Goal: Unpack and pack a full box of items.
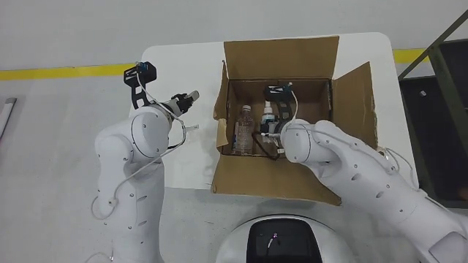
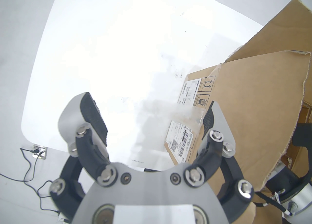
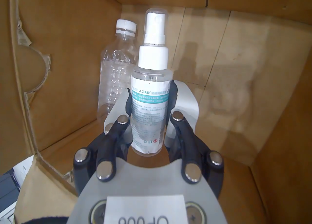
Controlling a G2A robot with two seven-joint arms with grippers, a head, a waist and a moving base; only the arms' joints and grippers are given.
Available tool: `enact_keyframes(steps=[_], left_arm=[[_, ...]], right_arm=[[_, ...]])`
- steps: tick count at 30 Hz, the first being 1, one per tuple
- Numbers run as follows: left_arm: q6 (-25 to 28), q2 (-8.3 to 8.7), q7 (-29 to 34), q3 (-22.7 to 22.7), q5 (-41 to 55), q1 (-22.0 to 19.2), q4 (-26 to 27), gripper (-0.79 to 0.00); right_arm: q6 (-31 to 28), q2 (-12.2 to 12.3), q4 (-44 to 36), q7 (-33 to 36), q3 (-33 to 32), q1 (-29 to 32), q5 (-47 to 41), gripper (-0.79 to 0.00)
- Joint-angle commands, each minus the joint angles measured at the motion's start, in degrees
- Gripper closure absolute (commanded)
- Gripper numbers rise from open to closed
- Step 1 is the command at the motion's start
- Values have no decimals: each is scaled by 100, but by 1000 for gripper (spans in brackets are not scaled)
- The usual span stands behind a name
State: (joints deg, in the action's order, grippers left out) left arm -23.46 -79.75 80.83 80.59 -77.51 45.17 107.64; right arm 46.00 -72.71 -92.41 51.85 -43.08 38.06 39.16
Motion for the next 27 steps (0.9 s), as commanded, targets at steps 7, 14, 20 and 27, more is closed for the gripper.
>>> enact_keyframes(steps=[7, 14, 20, 27], left_arm=[[0, 0, 0, 0, 0, 0, 0, -785], [0, 0, 0, 0, 0, 0, 0, -785], [0, 0, 0, 0, 0, 0, 0, -785], [0, 0, 0, 0, 0, 0, 0, -785]], right_arm=[[28, -152, 400, -176, 138, -133, 25, 0], [-16, -267, 649, -267, 204, -201, 13, -52], [-46, -342, 808, -247, 234, -230, 35, -111], [-85, -397, 860, -179, 225, -219, 111, -225]])
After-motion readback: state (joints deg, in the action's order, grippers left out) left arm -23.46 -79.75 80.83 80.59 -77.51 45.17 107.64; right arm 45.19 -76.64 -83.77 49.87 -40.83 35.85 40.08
